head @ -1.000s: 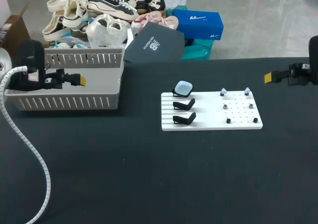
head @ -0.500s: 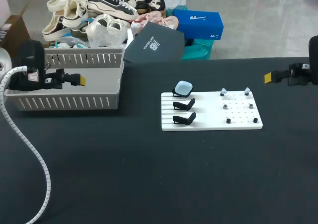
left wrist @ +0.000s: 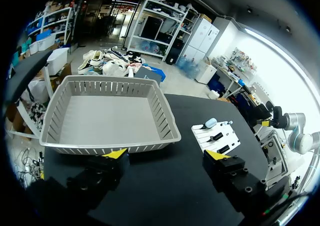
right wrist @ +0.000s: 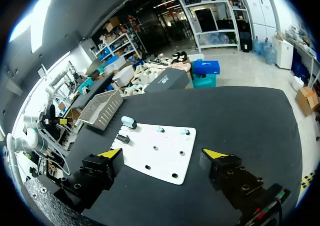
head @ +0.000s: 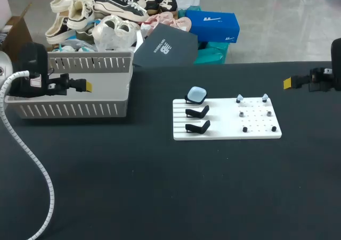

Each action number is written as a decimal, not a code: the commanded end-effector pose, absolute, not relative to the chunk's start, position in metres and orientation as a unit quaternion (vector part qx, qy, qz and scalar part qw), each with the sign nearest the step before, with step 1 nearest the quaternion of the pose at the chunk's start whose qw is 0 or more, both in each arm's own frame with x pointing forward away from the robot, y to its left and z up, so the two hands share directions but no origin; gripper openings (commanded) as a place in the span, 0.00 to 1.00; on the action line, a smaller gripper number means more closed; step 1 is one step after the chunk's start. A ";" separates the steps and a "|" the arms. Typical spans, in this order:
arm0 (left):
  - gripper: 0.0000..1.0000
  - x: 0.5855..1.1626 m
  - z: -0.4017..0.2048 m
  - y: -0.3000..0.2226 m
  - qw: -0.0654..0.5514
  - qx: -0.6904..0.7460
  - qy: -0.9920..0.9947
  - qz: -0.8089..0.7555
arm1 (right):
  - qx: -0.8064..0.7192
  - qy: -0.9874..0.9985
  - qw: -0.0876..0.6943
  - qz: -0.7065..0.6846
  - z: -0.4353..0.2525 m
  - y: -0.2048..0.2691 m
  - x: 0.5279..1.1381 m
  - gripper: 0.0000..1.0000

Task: Pick up each earbud case from the left stands, insert the matching earbuds, close the lid, and place the case in the box.

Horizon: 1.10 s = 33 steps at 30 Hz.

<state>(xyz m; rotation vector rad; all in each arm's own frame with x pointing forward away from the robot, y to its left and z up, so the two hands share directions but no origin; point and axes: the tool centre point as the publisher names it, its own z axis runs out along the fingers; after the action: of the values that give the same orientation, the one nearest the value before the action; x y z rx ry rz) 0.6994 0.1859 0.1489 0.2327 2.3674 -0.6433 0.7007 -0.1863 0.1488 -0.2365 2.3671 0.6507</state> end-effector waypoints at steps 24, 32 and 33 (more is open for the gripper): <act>1.00 0.706 0.162 0.145 0.356 0.339 0.816 -0.304 | -0.091 0.906 0.330 0.248 0.149 -0.187 0.701 1.00; 1.00 0.739 0.159 0.119 0.354 0.434 0.767 -0.312 | -0.091 0.906 0.330 0.248 0.149 -0.187 0.701 1.00; 1.00 0.743 0.158 0.116 0.353 0.441 0.765 -0.311 | -0.091 0.906 0.330 0.248 0.149 -0.187 0.701 1.00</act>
<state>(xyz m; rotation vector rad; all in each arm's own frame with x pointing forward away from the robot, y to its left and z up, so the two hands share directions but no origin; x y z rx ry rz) 0.7209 0.1263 0.1671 1.0089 2.0365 -0.6431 0.7008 -0.1862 0.1488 -0.2364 2.3672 0.6505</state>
